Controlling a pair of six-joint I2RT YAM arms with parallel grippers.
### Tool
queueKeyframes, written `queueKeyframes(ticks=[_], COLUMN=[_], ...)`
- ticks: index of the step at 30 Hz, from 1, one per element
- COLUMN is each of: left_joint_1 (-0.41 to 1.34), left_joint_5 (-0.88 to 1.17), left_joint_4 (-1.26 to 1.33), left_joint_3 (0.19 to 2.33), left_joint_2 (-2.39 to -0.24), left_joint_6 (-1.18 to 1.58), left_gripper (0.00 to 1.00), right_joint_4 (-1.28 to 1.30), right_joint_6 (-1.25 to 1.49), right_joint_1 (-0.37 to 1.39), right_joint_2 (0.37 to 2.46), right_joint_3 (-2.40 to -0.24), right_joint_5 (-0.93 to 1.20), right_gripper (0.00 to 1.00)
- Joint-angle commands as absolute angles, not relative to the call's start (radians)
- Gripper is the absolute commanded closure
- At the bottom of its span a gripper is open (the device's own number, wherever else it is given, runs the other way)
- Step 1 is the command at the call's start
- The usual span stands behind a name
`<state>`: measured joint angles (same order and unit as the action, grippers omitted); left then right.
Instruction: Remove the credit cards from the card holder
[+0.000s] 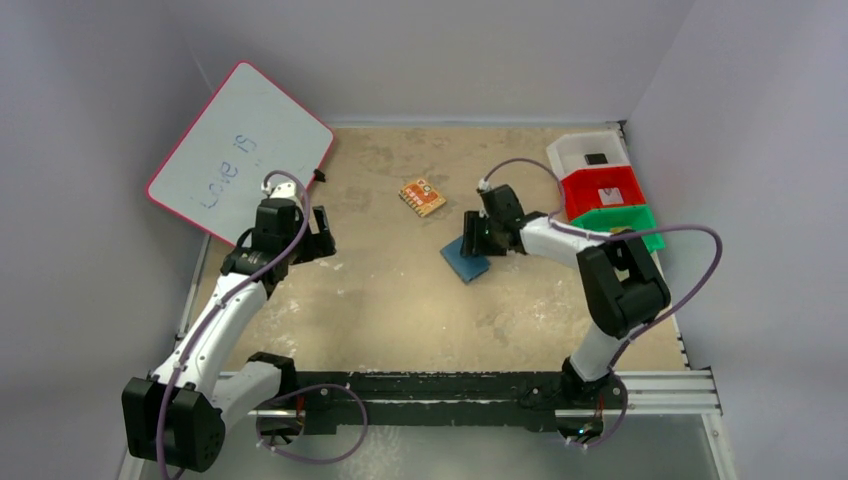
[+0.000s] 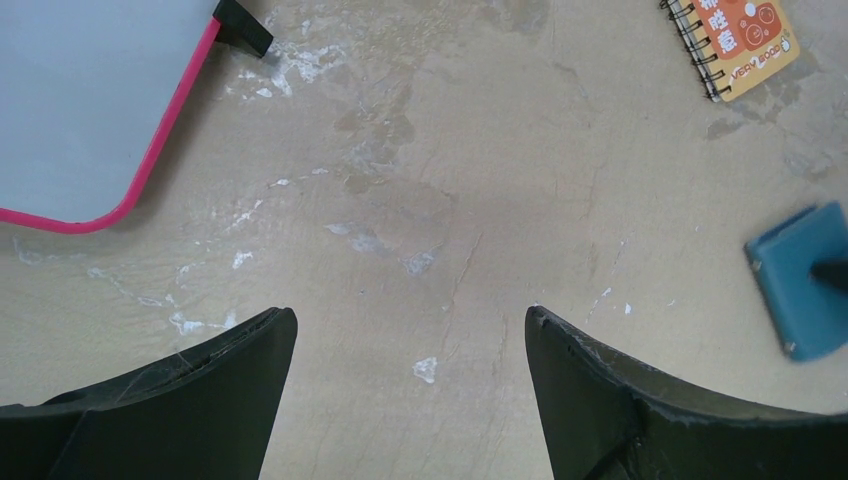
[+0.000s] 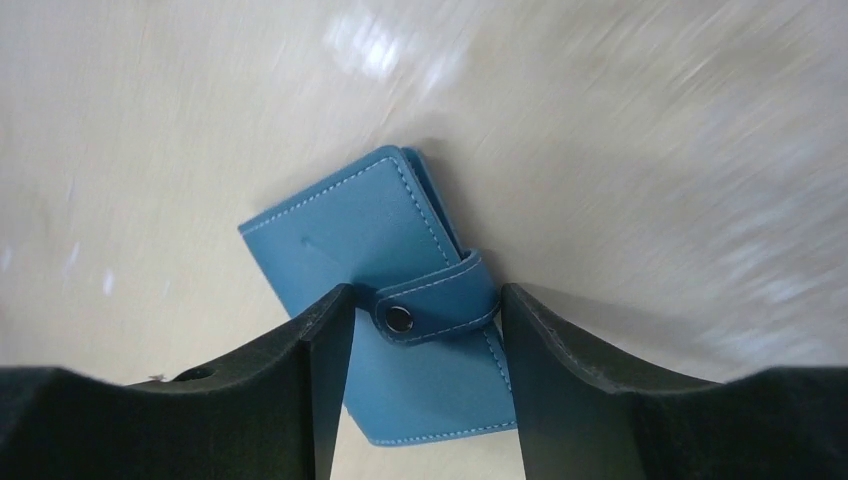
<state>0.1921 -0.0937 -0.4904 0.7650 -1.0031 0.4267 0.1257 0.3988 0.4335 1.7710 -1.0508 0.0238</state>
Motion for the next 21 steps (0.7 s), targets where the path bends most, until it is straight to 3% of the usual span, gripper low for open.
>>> queueKeyframes(ticks=[1,5,10,15,17,19,21], left_joint_1=[0.190,0.190,0.190,0.189,0.190,0.189,0.190], left_joint_5=[-0.113,-0.113,-0.116,-0.120,-0.120,-0.120,-0.117], left_joint_4=[-0.454,-0.458,-0.459,-0.461,-0.460,-0.462,-0.460], left_joint_3=[0.786,0.787,0.788,0.788,0.788,0.788,0.787], left_joint_2=[-1.014,-1.022,-1.022,-1.016,-1.016,-1.014,-1.015], left_joint_6=[0.422,0.421,0.423,0.423,0.423,0.423,0.423], left_gripper=[0.15,0.15,0.15,0.15,0.15,0.15,0.15], right_joint_4=[0.036,0.030,0.171,0.356,0.450,0.560,0.642], right_joint_6=[0.573,0.670,0.705,0.708,0.718,0.776,0.808], right_joint_1=[0.558,0.714,0.878,0.882,0.874,0.844,0.764], right_joint_2=[1.651,1.632,1.657,1.598,1.580,1.574,1.575], right_joint_3=[-0.880,-0.842,-0.952,-1.125,-1.211,-1.290,-1.363], right_joint_5=[0.216,0.190,0.049,-0.125,-0.315,-0.491,-0.597], right_gripper=[0.43,0.40,0.34,0.23,0.15,0.01,0.00])
